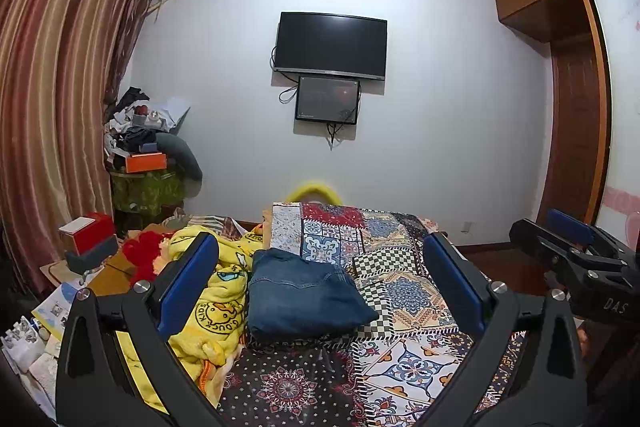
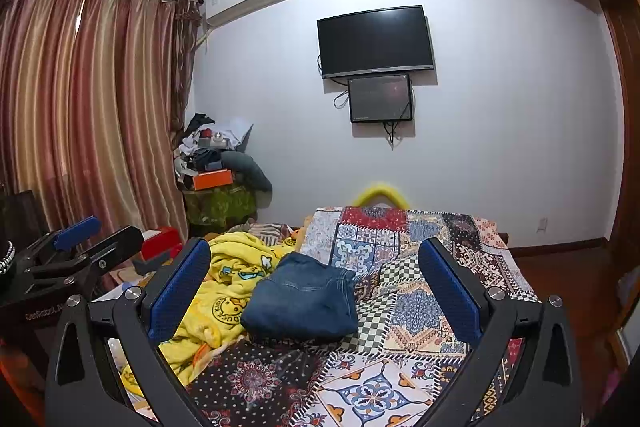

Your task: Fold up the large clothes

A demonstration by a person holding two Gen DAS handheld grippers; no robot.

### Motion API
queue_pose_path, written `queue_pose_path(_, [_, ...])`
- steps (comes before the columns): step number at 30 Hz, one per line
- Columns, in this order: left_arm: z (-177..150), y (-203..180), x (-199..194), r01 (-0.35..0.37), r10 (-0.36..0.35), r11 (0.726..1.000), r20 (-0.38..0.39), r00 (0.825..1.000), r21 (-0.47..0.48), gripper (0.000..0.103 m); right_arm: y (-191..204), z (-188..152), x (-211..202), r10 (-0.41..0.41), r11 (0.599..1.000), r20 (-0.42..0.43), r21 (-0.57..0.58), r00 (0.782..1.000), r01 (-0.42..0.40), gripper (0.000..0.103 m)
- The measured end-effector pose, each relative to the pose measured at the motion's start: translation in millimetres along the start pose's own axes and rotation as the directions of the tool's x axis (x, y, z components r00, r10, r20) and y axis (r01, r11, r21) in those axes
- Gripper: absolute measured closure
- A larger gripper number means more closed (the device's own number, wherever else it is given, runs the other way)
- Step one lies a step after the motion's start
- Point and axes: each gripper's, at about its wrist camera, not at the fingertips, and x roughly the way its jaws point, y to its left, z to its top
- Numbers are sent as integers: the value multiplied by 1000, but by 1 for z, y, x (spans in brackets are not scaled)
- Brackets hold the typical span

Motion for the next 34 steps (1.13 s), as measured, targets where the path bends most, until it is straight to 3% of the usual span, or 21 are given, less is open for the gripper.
queue_pose_path(34, [-5,1,9,70,-70,998,-40,997,-1,0,0,0,10,1,1000,-29,14,1000,-1,0])
